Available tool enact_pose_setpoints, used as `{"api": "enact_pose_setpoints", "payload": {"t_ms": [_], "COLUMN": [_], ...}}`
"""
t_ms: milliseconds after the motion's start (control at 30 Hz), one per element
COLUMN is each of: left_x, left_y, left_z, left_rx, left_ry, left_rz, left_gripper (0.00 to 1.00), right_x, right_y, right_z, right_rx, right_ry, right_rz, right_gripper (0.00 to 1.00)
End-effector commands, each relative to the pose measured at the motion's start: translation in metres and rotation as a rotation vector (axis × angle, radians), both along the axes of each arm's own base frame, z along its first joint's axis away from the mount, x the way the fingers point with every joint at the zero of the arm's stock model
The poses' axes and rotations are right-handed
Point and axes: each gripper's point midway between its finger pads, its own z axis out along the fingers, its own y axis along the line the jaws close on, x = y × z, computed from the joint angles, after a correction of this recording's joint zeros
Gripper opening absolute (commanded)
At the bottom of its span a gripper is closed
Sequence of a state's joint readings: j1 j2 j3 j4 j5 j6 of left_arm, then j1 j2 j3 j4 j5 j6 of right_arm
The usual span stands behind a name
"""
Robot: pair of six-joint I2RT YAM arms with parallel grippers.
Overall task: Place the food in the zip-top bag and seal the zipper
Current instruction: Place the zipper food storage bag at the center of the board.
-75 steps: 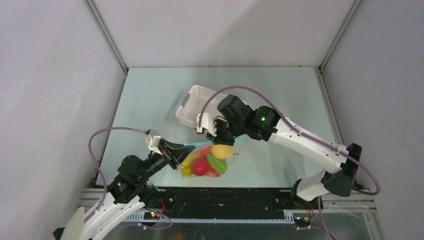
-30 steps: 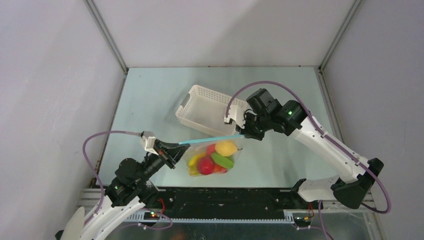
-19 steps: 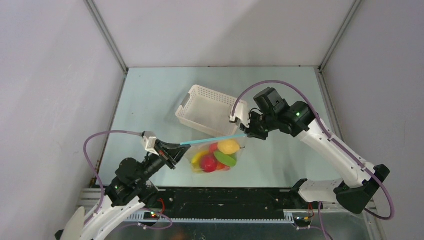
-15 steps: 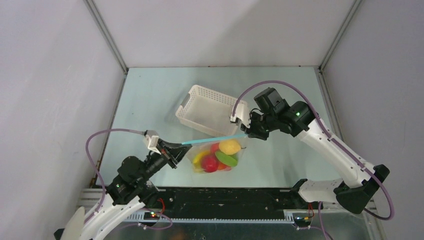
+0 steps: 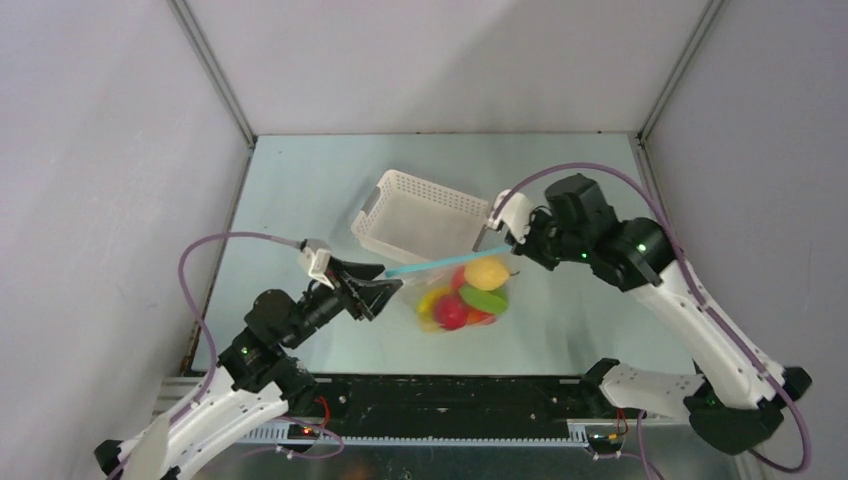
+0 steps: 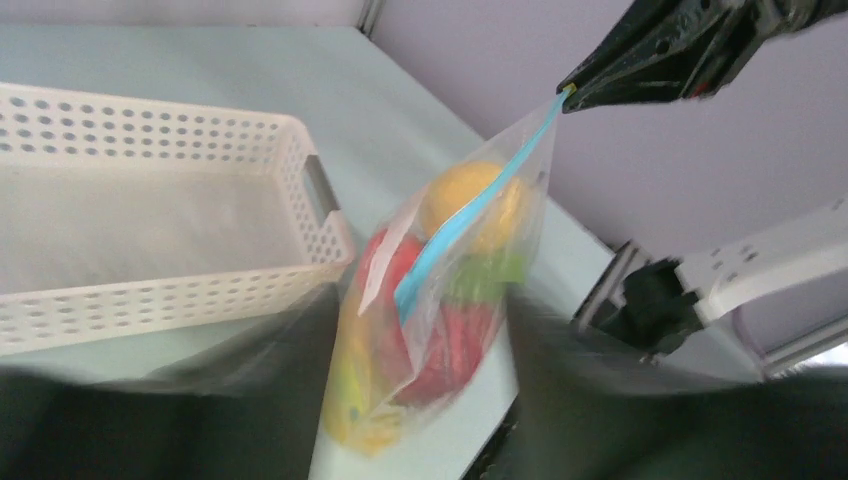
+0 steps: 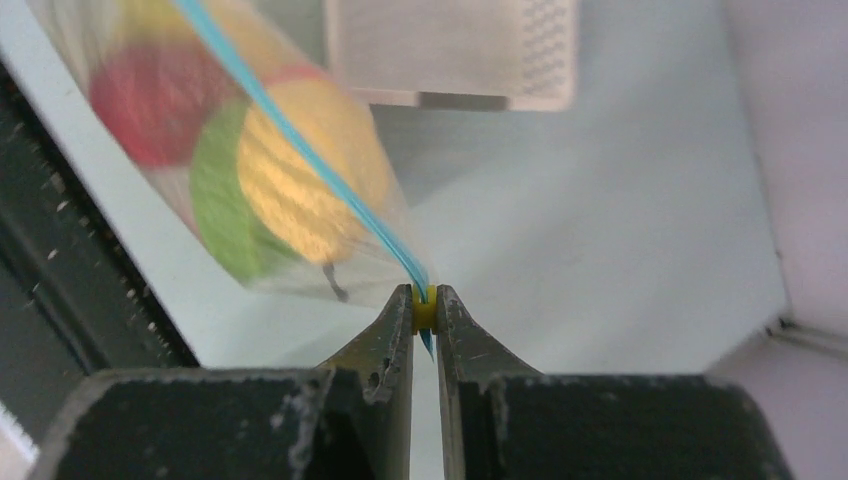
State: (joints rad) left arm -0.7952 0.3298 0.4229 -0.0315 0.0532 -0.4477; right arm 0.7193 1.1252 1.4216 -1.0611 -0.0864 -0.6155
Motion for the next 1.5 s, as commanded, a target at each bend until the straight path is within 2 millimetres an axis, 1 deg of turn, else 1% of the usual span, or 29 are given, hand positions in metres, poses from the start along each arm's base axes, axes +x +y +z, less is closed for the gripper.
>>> {"api": "enact_pose_setpoints", "payload": {"t_ms": [0,33,67,167,233,267,300,333,367,400,433,500,533,600,633,667,700,733,767,800,900,967,1033,1067,1167,1267,1300,1433,1467], "left_x": [0.012,0.013,0.013,0.018,0.016,0.017,0.015,0.016,0.015,0.016,0.014,0.013,0.013,0.013,0.013,0.013,0.013,0.014,0.013,0.013,0.013,0.012,0.011,0.011,0.011,0.010,0.010,0.010,0.010], "left_y": [0.001,0.001,0.001,0.009,0.017,0.021,0.025,0.028,0.032,0.035,0.039,0.042,0.044,0.046,0.047,0.048,0.048,0.048,0.048,0.048,0.049,0.050,0.052,0.053,0.054,0.053,0.053,0.053,0.053], "left_z": [0.047,0.044,0.045,0.047,0.049,0.047,0.048,0.046,0.047,0.043,0.045,0.043,0.041,0.039,0.038,0.036,0.035,0.033,0.031,0.030,0.026,0.025,0.025,0.025,0.024,0.023,0.022,0.023,0.023], "left_rx": [-0.051,-0.037,-0.041,-0.059,-0.075,-0.075,-0.083,-0.077,-0.083,-0.074,-0.080,-0.076,-0.071,-0.068,-0.069,-0.067,-0.068,-0.067,-0.068,-0.065,-0.061,-0.059,-0.063,-0.067,-0.071,-0.073,-0.073,-0.072,-0.071], "left_ry": [-0.041,-0.026,-0.020,-0.012,-0.022,-0.019,-0.025,-0.020,-0.024,-0.017,-0.023,-0.020,-0.018,-0.017,-0.016,-0.012,-0.008,-0.003,0.001,0.005,0.020,0.024,0.025,0.021,0.020,0.021,0.022,0.024,0.026], "left_rz": [0.049,0.054,0.054,0.108,0.134,0.150,0.160,0.179,0.188,0.204,0.211,0.222,0.227,0.235,0.237,0.242,0.245,0.247,0.247,0.247,0.249,0.253,0.256,0.259,0.261,0.258,0.258,0.255,0.253], "left_gripper": [0.94,0.97,0.99,1.00,1.00,1.00,1.00,1.00,1.00,1.00,1.00,1.00,1.00,1.00,1.00,1.00,1.00,1.00,1.00,1.00,1.00,1.00,1.00,1.00,1.00,1.00,1.00,1.00,1.00], "right_x": [0.033,0.036,0.043,0.058,0.069,0.075,0.081,0.088,0.093,0.100,0.103,0.110,0.112,0.115,0.117,0.117,0.119,0.120,0.120,0.117,0.108,0.096,0.076,0.069,0.040,0.014,0.001,-0.029,-0.033], "right_y": [-0.038,-0.045,-0.060,-0.094,-0.128,-0.136,-0.155,-0.164,-0.185,-0.194,-0.213,-0.229,-0.231,-0.224,-0.211,-0.203,-0.182,-0.172,-0.150,-0.129,-0.096,-0.083,-0.079,-0.071,-0.063,-0.050,-0.044,-0.008,-0.005], "right_z": [0.064,0.074,0.080,0.095,0.097,0.095,0.097,0.094,0.101,0.099,0.107,0.111,0.111,0.105,0.100,0.085,0.076,0.057,0.046,0.027,-0.016,-0.039,-0.062,-0.069,-0.086,-0.105,-0.112,-0.128,-0.130], "right_rx": [0.146,0.179,0.176,0.177,0.115,0.086,0.052,0.016,-0.008,-0.040,-0.056,-0.098,-0.117,-0.132,-0.133,-0.159,-0.156,-0.182,-0.181,-0.195,-0.212,-0.232,-0.290,-0.283,-0.349,-0.352,-0.372,-0.328,-0.318], "right_ry": [-0.231,-0.261,-0.294,-0.366,-0.401,-0.407,-0.434,-0.440,-0.480,-0.485,-0.522,-0.555,-0.558,-0.550,-0.541,-0.521,-0.508,-0.485,-0.472,-0.441,-0.347,-0.285,-0.214,-0.197,-0.140,-0.070,-0.043,0.042,0.049], "right_rz": [-0.265,-0.310,-0.389,-0.570,-0.724,-0.759,-0.841,-0.875,-0.967,-1.004,-1.083,-1.151,-1.159,-1.147,-1.105,-1.064,-0.990,-0.944,-0.876,-0.812,-0.757,-0.764,-0.771,-0.783,-0.767,-0.778,-0.738,-0.610,-0.605], "right_gripper": [0.00,0.00,0.00,0.00,0.00,0.00,0.00,0.00,0.00,0.00,0.00,0.00,0.00,0.00,0.00,0.02,0.03,0.04,0.04,0.03,0.00,0.00,0.00,0.00,0.00,0.00,0.00,0.00,0.02]}}
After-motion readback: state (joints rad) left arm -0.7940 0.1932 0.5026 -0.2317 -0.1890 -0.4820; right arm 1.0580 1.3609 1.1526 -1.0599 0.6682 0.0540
